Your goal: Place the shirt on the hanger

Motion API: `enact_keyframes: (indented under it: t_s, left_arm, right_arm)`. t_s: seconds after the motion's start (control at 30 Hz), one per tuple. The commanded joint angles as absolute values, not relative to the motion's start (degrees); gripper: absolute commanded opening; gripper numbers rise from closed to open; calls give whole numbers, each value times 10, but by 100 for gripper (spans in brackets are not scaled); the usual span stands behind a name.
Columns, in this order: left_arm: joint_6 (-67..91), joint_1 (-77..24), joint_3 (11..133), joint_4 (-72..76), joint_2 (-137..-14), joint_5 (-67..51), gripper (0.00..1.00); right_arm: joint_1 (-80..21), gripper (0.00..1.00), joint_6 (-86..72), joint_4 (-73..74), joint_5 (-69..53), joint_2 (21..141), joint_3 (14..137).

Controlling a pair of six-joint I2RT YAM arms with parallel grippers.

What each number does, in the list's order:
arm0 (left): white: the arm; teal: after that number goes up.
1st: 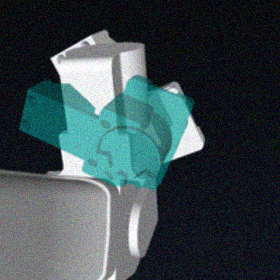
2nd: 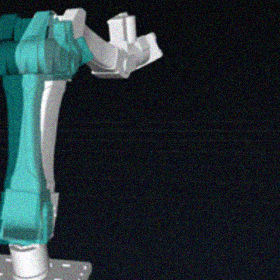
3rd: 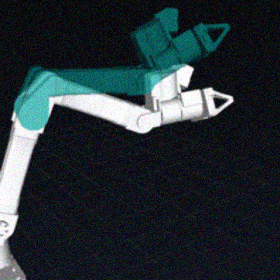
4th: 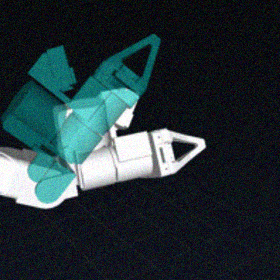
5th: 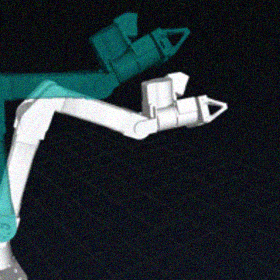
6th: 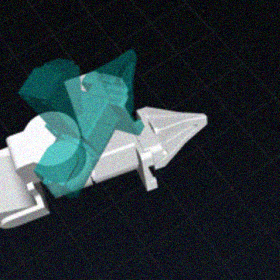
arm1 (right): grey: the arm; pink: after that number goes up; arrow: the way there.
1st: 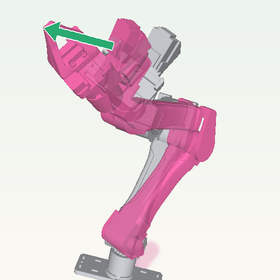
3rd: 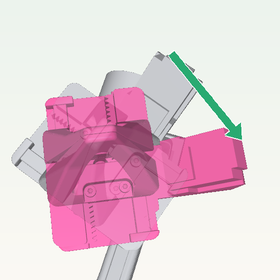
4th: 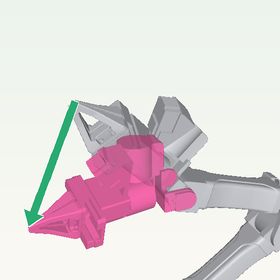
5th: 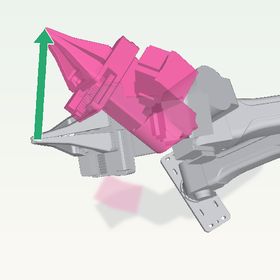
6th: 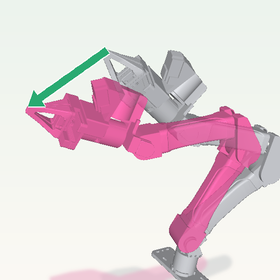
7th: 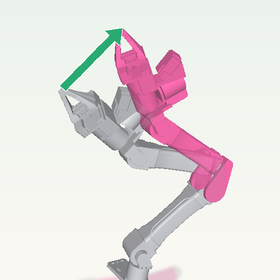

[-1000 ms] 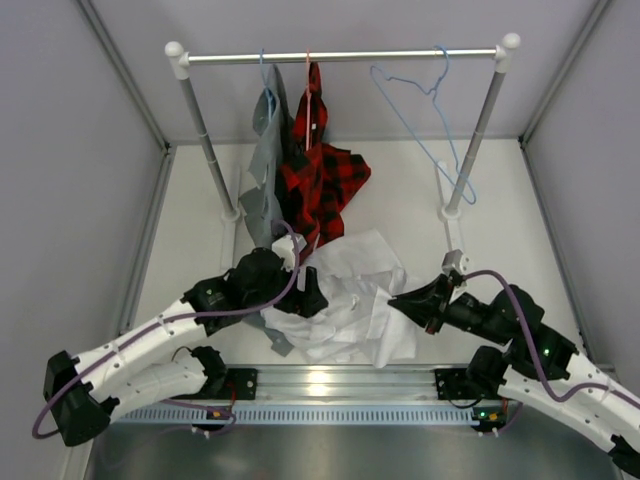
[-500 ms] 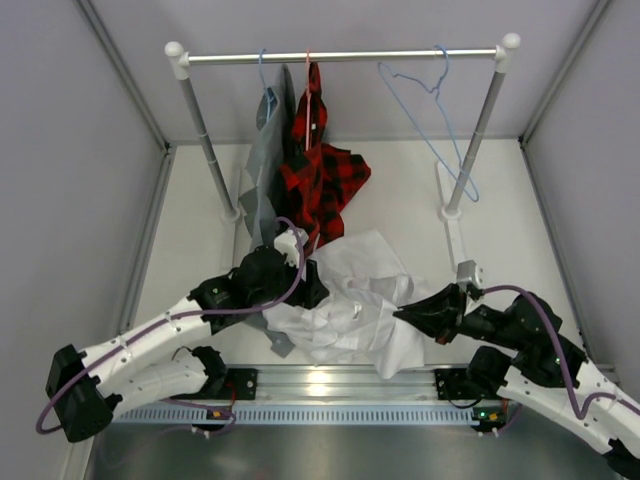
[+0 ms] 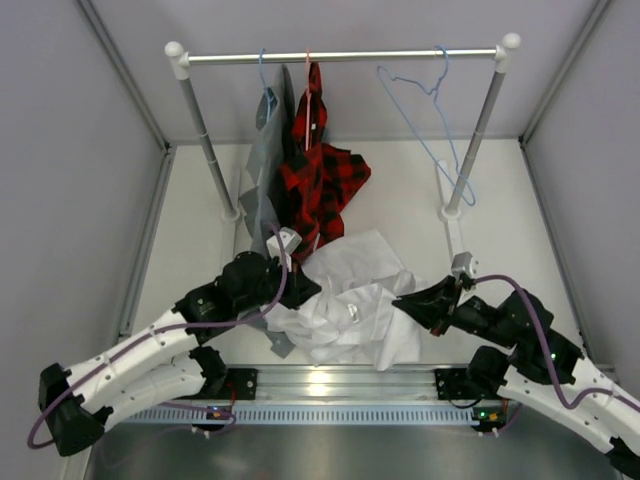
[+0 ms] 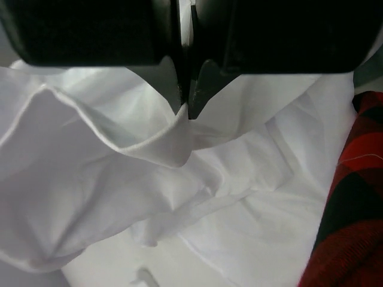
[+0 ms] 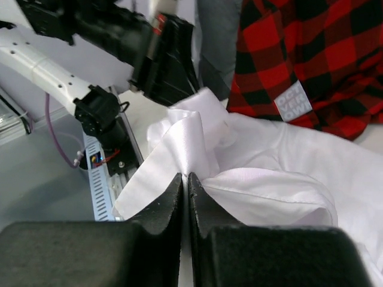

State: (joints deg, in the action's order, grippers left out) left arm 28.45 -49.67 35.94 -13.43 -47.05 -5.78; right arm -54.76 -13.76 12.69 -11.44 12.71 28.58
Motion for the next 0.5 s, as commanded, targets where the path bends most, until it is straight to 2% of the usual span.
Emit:
enact_keyframes:
  t_s: [0.0, 0.17, 0.2, 0.3, 0.4, 0.47]
  left_arm:
    - [276, -500, 420, -126, -420, -61, 6]
    - [251, -499, 516, -189, -400, -48, 2]
    - [249, -500, 530, -208, -403, -47, 1]
    - [257, -500, 569, -248, -426, -17, 0]
    - [275, -500, 584, -275, -446, 25, 0]
    - [288, -500, 585, -289, -452, 40, 0]
  right_arm:
    - [-556, 7, -149, 127, -73, 157, 307]
    - [-556, 18, -155, 148, -16, 175, 335]
    - [-556, 32, -156, 158, 1, 185, 349]
    - [-556, 62, -138, 181, -15, 222, 380]
    - [-556, 77, -119, 178, -43, 269, 400]
    - [-556, 77, -109, 167, -60, 293, 403]
